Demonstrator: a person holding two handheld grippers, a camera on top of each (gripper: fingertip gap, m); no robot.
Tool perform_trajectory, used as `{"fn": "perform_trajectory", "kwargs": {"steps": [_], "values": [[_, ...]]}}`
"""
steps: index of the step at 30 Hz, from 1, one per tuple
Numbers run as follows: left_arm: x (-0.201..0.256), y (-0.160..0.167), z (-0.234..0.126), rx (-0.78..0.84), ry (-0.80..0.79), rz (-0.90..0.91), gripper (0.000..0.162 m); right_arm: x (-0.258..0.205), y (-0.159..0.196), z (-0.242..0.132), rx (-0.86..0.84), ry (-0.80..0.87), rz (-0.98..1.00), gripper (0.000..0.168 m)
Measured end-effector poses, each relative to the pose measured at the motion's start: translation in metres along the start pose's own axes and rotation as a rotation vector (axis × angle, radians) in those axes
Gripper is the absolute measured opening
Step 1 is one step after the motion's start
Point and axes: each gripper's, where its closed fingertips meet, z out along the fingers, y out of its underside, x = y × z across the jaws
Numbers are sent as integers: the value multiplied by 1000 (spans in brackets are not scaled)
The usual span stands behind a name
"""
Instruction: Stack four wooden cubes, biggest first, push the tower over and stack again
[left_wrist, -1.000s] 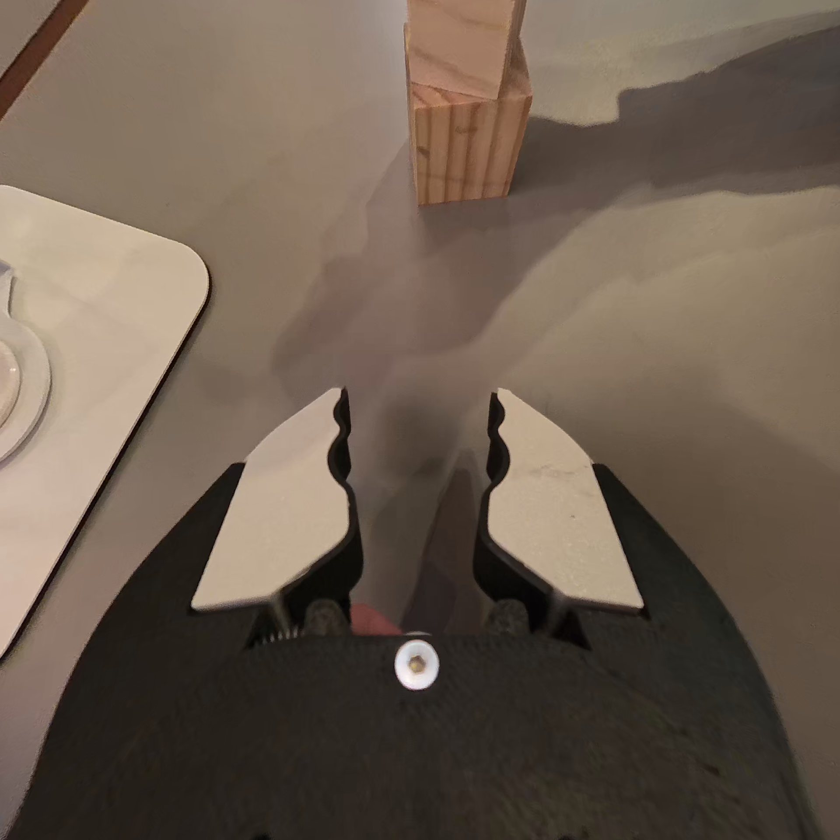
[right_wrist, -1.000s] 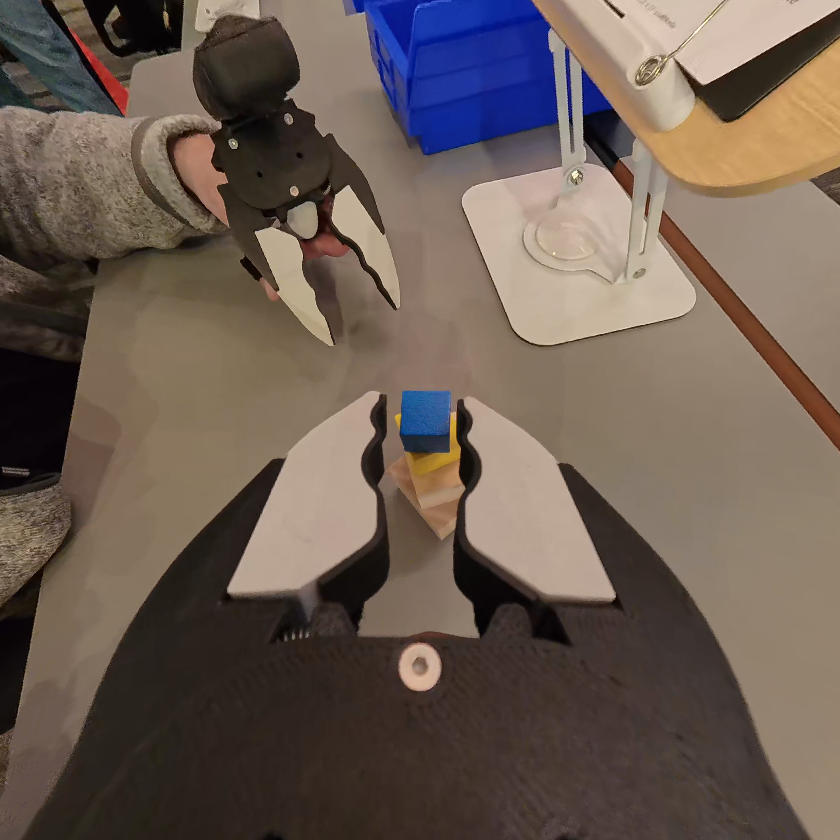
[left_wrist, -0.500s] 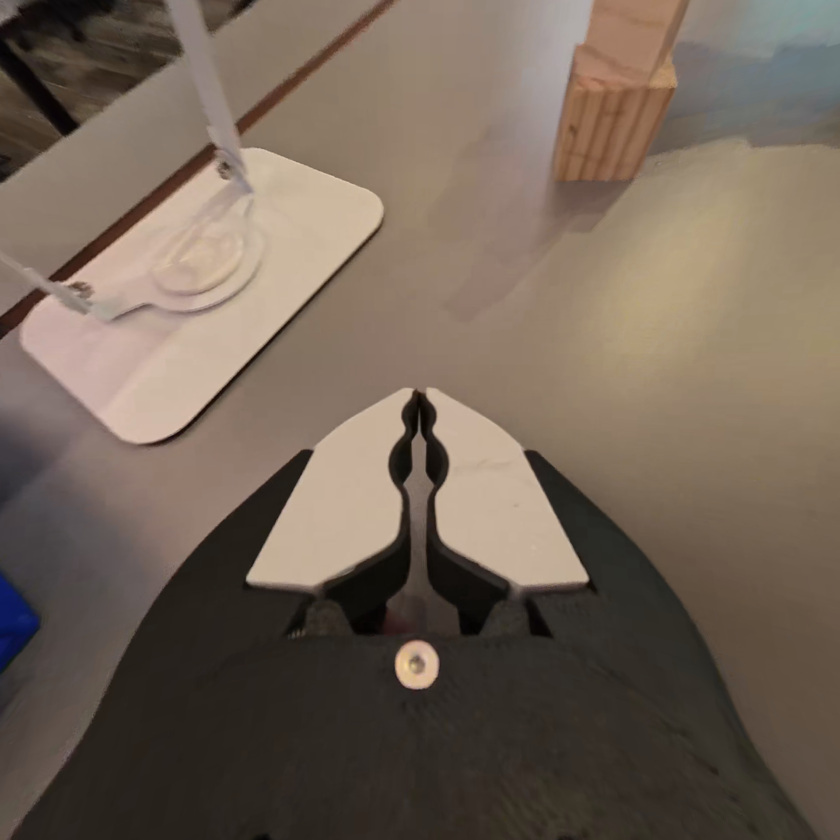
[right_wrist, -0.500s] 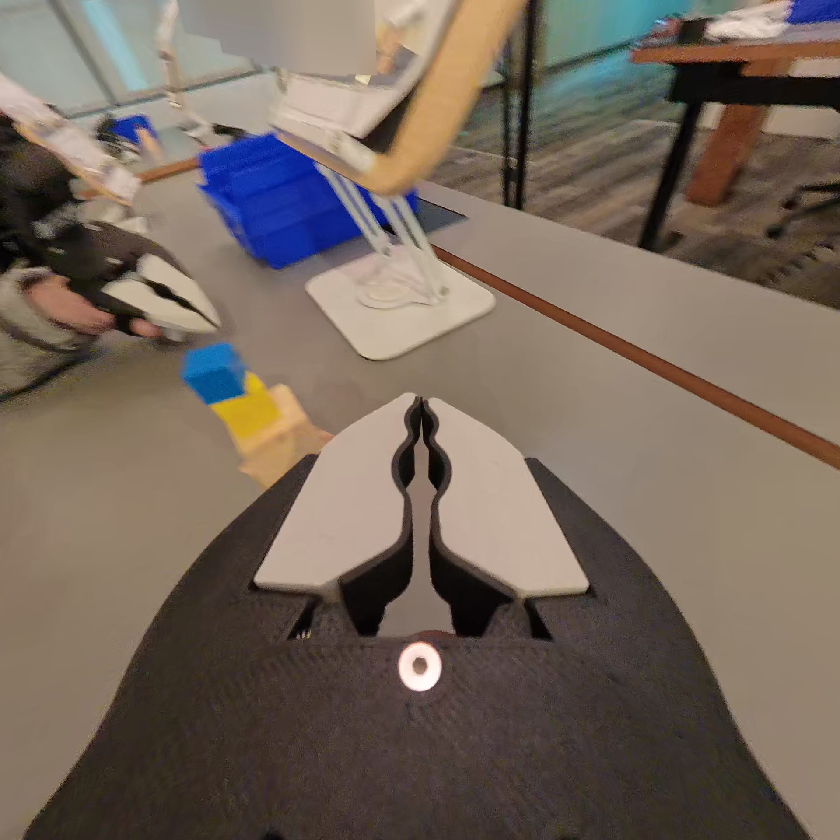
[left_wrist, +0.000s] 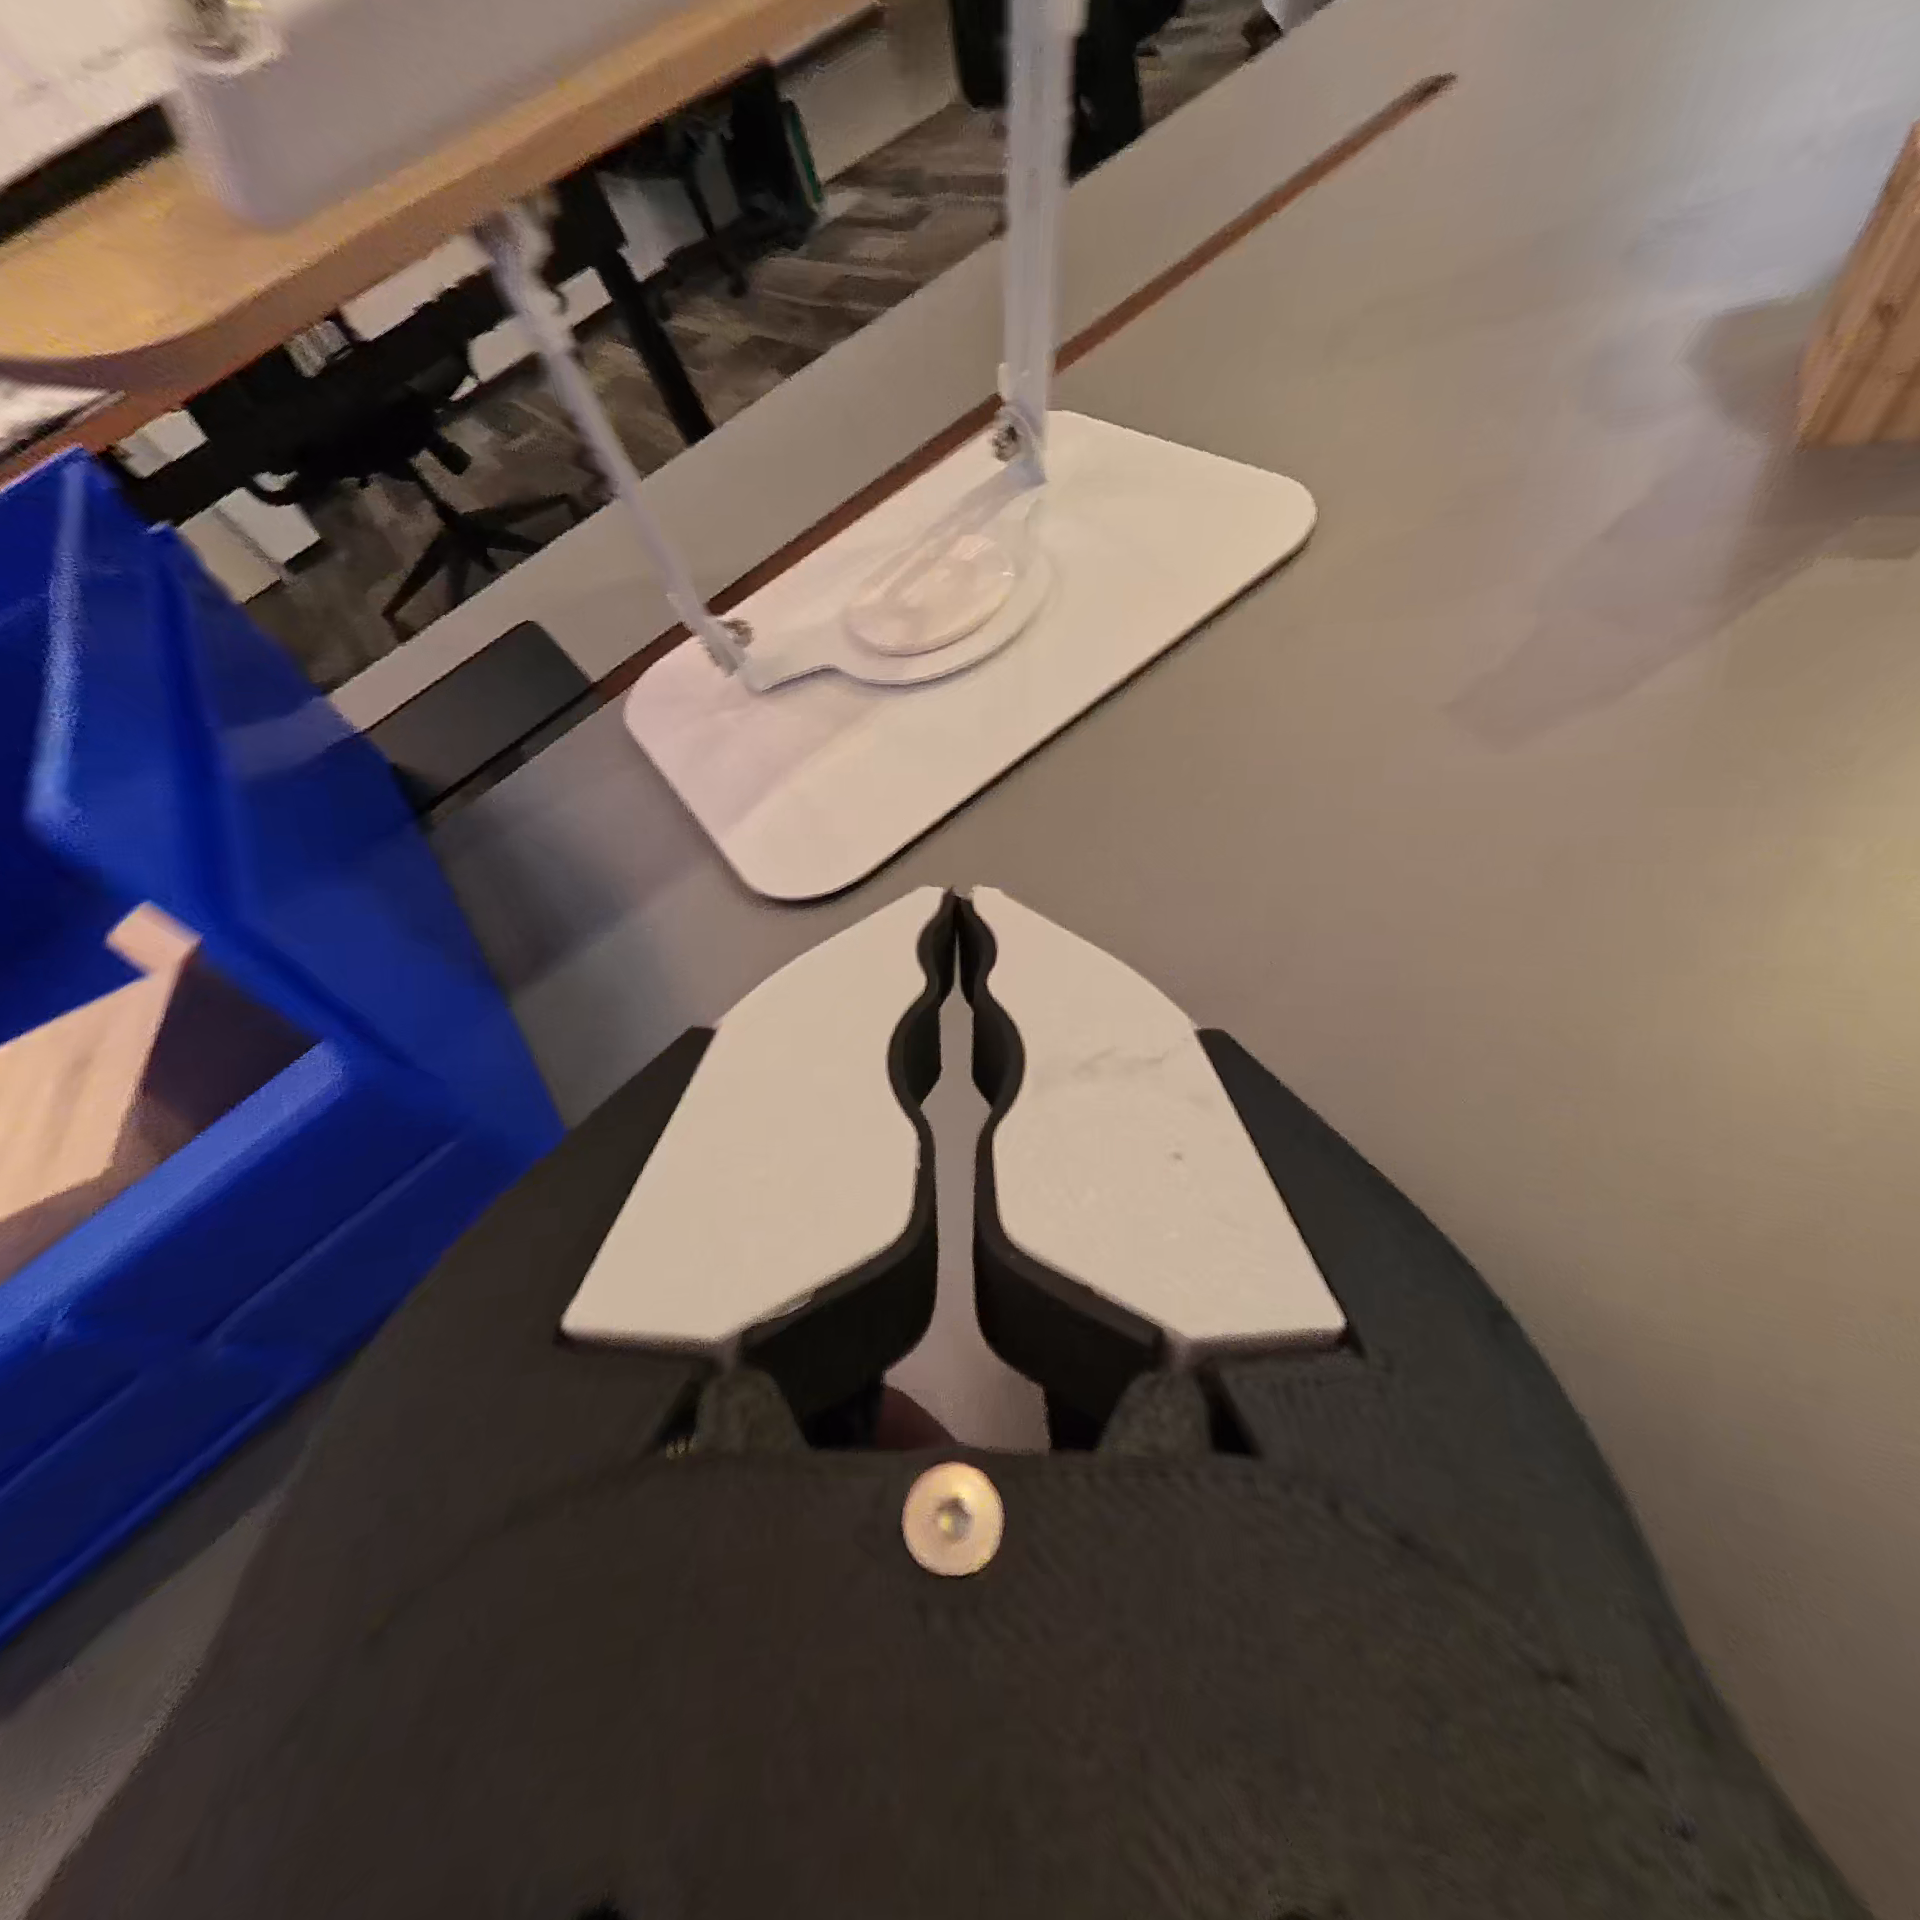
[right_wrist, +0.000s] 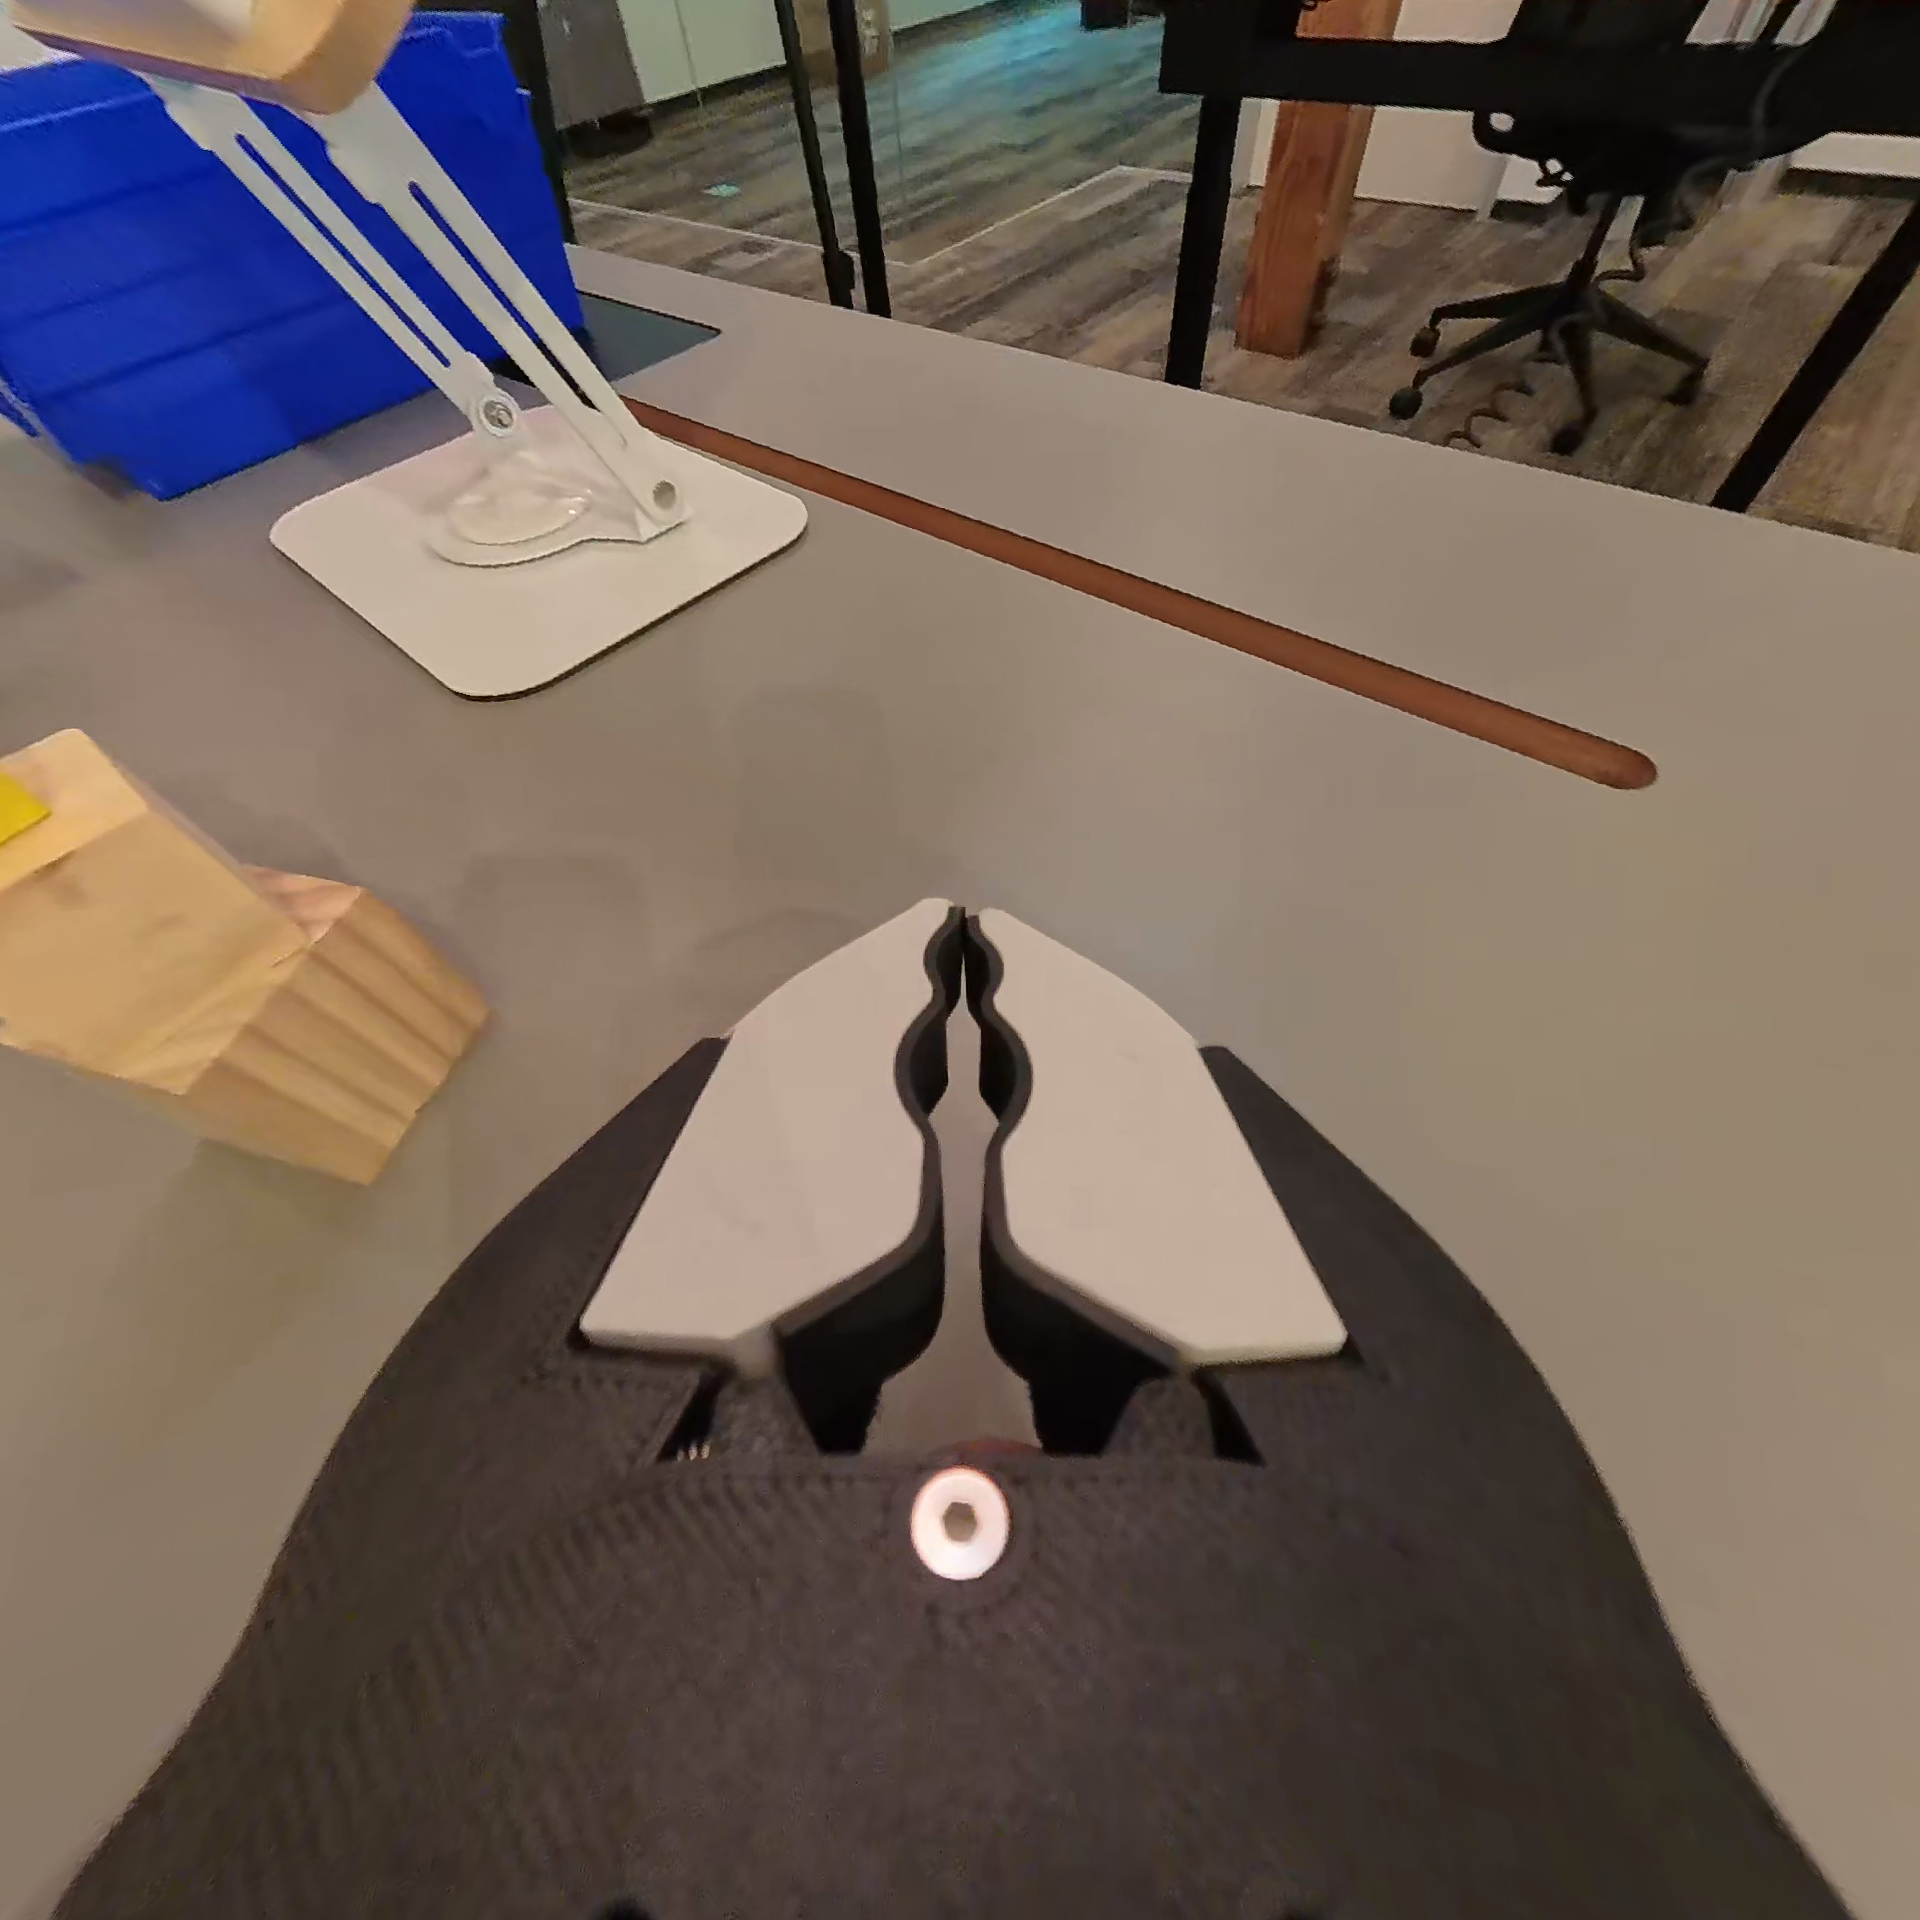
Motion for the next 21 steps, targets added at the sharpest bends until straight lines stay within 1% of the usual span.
{"fn": "perform_trajectory", "kwargs": {"steps": [3,8,11,18,21], "values": [[-18,2,-16,43,-69,-60,0,2,1,0,-5,13,-4,0],[-32,10,-36,58,-123,-74,0,0,4,3,-29,14,-25,0],[-36,11,-36,60,-129,-97,0,0,5,3,-36,17,-32,0],[-27,14,-28,15,-112,-7,0,2,6,4,-44,35,-25,0],[-26,12,-30,35,-100,1,0,6,6,2,-44,60,-18,0]]}}
